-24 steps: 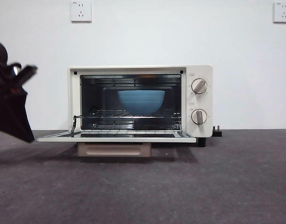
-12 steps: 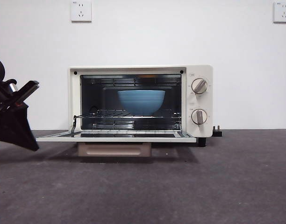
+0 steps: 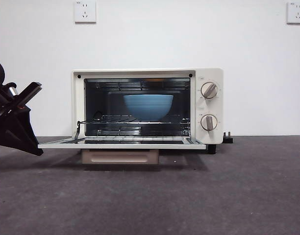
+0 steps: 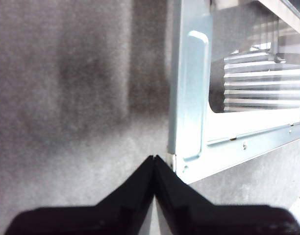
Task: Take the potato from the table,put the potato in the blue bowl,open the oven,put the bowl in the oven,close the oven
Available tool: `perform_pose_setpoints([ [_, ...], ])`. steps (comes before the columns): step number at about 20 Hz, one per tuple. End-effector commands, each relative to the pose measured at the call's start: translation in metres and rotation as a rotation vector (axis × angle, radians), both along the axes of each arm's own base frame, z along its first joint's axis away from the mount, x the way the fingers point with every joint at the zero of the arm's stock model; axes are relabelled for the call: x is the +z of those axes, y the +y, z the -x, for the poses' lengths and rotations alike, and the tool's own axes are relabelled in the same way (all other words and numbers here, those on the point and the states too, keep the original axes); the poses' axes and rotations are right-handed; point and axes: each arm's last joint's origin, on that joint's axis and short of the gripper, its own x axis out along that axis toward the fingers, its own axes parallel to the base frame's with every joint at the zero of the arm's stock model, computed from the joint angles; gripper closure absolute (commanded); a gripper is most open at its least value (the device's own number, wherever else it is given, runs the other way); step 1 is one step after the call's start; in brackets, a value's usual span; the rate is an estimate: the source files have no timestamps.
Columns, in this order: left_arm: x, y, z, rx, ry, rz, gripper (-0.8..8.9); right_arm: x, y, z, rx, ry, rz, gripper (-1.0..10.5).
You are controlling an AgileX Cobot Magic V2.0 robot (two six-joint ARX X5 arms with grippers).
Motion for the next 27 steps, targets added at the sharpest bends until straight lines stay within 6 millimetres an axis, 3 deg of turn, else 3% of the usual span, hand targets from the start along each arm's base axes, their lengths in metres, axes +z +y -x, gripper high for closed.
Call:
perform_pose_setpoints([
  [1, -0.007, -0.002, 0.002, -0.02, 0.016, 0.005, 8.22, -0.001, 0.0, 0.0, -0.006, 0.001, -0.01, 9.6],
  [8, -0.006, -0.013, 0.002, -0.061, 0.014, 0.034, 8.22, -0.001, 0.0, 0.0, -0.006, 0.001, -0.011, 9.6],
  [18, 0.004, -0.018, -0.008, -0.048, -0.027, 0.271, 8.22, -0.002, 0.001, 0.001, 0.013, 0.012, -0.033, 9.6],
  [27, 0.059, -0.018, -0.044, -0.011, -0.16, 0.312, 8.22, -0.001, 0.001, 0.001, 0.017, 0.012, -0.037, 9.6],
])
